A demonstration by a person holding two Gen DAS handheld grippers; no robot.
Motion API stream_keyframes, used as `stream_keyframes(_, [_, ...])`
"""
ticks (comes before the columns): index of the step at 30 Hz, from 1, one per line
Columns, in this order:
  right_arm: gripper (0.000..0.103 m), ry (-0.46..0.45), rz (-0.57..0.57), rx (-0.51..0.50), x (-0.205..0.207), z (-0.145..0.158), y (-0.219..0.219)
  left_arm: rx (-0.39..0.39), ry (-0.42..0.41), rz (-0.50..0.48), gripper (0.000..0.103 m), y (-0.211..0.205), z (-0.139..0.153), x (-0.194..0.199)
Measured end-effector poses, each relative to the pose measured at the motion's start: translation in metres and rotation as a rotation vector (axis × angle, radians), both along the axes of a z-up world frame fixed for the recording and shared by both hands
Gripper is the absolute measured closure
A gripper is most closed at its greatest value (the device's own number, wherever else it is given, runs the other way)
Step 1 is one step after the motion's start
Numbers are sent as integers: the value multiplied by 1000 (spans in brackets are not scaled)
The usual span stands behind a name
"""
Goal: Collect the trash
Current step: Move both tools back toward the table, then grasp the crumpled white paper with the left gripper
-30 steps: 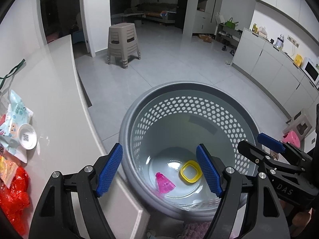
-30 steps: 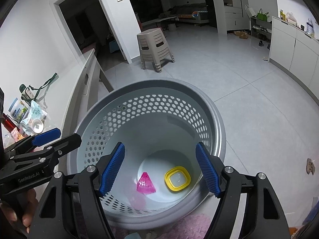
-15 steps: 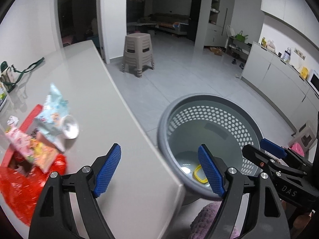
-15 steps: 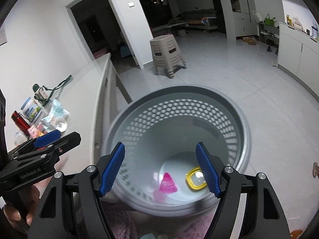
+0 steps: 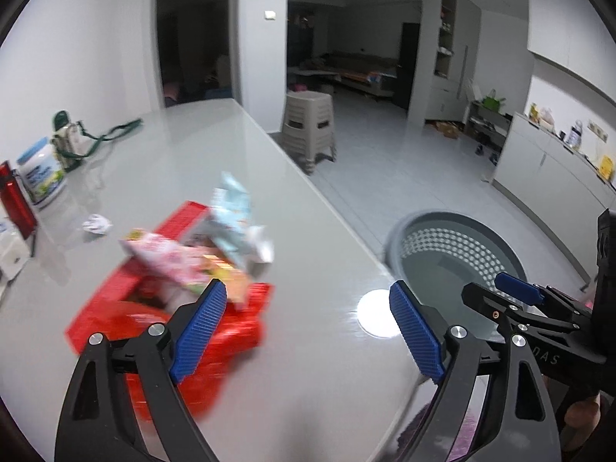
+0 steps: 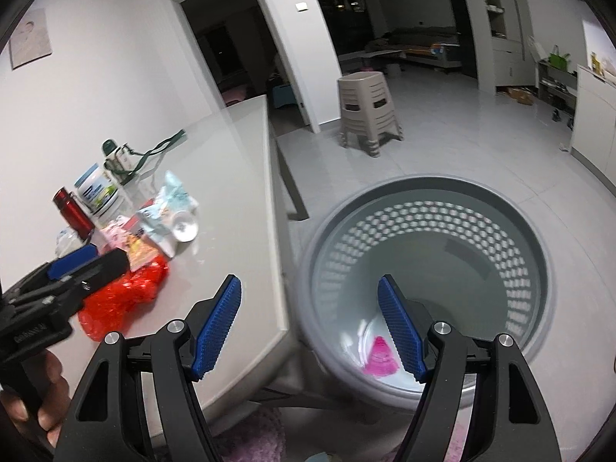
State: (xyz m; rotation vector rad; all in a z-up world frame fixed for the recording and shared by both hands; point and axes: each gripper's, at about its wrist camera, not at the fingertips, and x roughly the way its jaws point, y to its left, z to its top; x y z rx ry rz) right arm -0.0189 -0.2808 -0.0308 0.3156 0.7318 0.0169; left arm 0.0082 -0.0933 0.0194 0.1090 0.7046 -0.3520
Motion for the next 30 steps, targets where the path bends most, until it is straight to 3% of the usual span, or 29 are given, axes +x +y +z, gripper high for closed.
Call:
stream_keyframes(17, [32, 4, 138, -41, 54, 8, 85, -5, -53, 284, 16, 159, 15, 50])
stream_keyframes(22, [33, -3, 148, -53, 69, 12, 100, -30, 11, 323, 16, 196, 3, 85])
stream_keyframes(30, [32, 22, 135, -62, 86, 7, 108, -3, 65, 392, 16, 237, -22, 152])
